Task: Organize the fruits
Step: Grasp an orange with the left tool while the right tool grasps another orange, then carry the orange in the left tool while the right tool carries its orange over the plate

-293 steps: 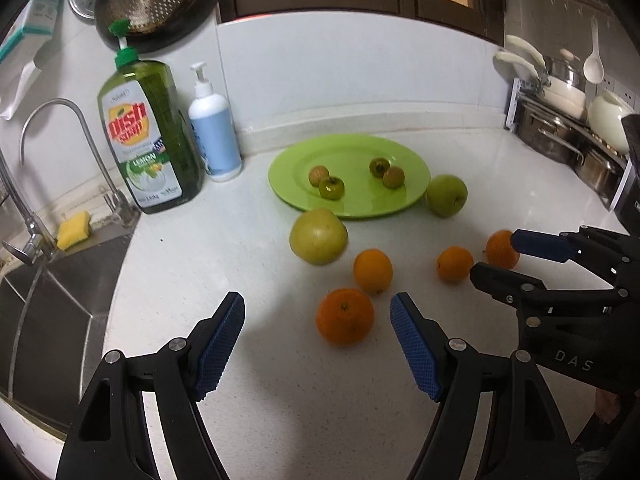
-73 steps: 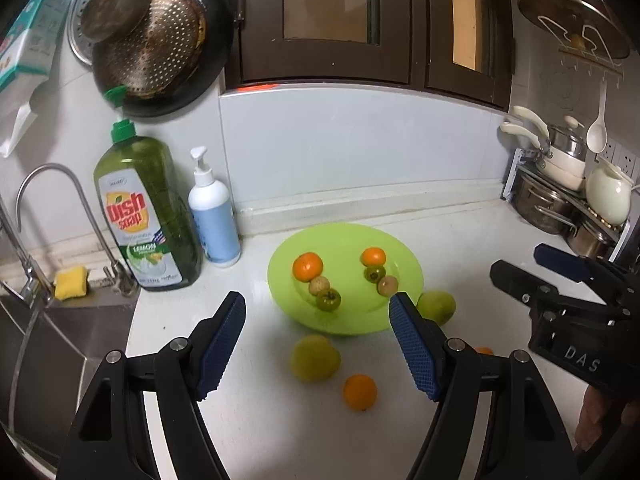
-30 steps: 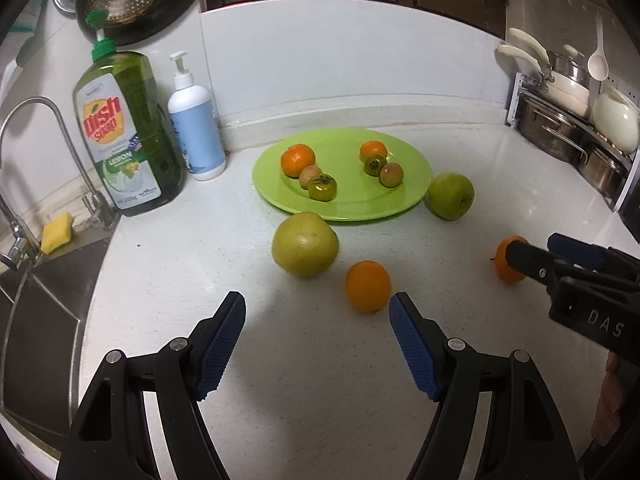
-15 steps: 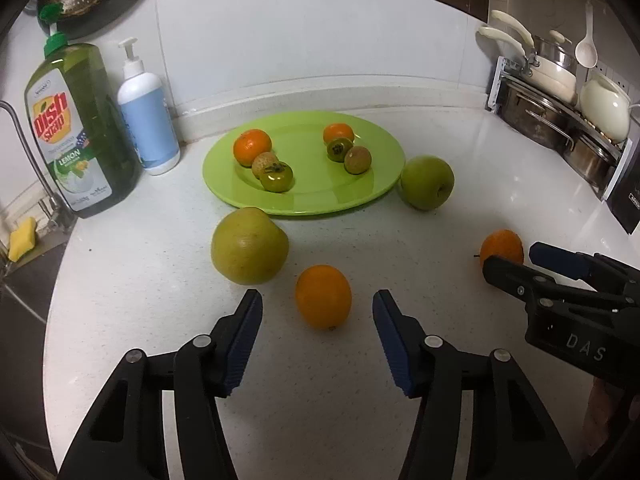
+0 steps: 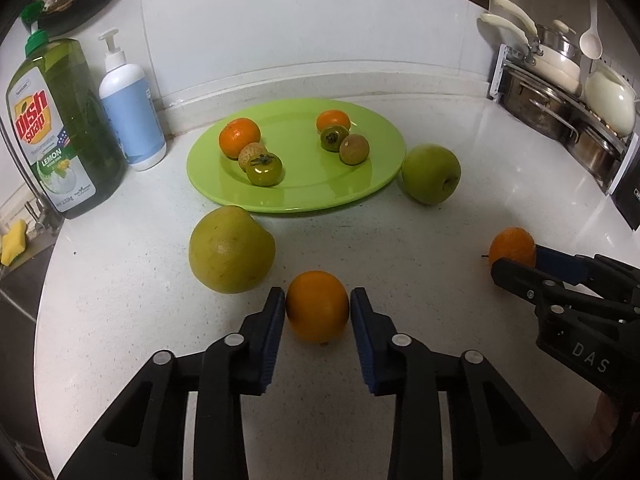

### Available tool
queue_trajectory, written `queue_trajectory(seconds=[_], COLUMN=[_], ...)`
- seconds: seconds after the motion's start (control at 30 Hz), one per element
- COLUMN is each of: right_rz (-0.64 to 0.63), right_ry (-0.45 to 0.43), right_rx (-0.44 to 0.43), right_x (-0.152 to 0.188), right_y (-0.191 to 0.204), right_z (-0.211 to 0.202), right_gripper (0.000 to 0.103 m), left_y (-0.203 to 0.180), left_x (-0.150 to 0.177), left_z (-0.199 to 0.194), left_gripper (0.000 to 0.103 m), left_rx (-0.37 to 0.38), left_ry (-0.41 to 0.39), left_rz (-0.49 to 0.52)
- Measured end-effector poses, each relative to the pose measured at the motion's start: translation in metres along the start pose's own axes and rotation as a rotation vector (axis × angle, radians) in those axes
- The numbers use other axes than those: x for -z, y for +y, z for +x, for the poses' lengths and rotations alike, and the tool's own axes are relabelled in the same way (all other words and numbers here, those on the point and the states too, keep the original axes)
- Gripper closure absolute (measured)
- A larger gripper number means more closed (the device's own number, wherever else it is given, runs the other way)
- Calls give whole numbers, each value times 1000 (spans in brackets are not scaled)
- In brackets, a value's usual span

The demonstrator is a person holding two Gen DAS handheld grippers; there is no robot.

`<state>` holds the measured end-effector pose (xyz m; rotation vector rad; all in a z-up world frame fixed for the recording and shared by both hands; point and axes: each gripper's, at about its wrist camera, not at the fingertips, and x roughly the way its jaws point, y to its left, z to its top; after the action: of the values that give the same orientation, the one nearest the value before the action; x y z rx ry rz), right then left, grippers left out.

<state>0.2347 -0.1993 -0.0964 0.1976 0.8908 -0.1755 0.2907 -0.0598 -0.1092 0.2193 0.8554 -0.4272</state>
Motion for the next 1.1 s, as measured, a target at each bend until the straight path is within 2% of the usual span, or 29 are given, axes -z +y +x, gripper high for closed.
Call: queue_trajectory(seconds=[0.2,0.53,1.1], right_rz=[-14,-36,-130], right_ry=[1,-27,-154], right_rx=[-9,-40,-94], right_x=[-1,-7,-58], right_y=[1,6,24], right_z=[0,-11,-43], right_gripper=[60,60,60], left_y=[-2,-4,-2], left_x=[-2,-12,-59], left_z=[0,-25,-66], left_gripper=[70,70,70], left_rx=[6,15,-41], left_ry=[0,-47,-208], left_rz=[10,6,30])
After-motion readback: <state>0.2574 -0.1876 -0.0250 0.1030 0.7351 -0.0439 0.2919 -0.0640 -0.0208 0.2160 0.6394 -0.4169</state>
